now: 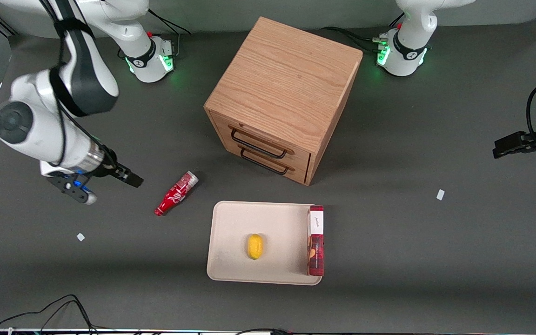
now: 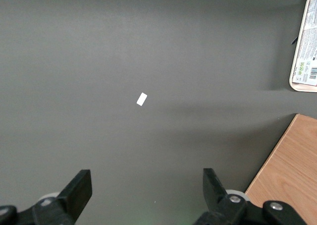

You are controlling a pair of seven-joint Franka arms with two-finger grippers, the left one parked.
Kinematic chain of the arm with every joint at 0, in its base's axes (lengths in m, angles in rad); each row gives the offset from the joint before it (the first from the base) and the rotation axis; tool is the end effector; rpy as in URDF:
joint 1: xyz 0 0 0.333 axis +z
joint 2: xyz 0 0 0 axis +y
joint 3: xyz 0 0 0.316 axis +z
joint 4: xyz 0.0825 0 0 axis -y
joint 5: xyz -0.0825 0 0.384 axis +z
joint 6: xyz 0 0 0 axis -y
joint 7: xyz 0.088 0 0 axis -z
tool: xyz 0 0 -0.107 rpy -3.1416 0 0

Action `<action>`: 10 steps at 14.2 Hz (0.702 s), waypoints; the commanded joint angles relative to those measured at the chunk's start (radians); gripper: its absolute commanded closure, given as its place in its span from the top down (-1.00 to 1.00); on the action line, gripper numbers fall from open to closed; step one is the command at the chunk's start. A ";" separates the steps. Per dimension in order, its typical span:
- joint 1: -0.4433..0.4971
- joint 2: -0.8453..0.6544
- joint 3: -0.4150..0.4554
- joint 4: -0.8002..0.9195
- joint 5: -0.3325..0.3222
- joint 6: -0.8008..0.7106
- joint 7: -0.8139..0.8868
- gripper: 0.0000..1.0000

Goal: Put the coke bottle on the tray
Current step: 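Move the open right gripper down over the red Coca-Cola bottle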

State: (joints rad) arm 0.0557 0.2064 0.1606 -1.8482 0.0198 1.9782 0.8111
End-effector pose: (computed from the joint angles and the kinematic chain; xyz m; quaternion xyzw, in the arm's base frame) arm 0.5898 0.1263 0.4080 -0.9536 0.2978 0.0446 0.0040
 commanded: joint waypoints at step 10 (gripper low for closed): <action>0.055 0.217 0.007 -0.200 -0.035 0.453 0.207 1.00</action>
State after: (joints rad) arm 0.1114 0.3895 0.1652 -2.0470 0.0140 2.3891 0.9728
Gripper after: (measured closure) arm 0.000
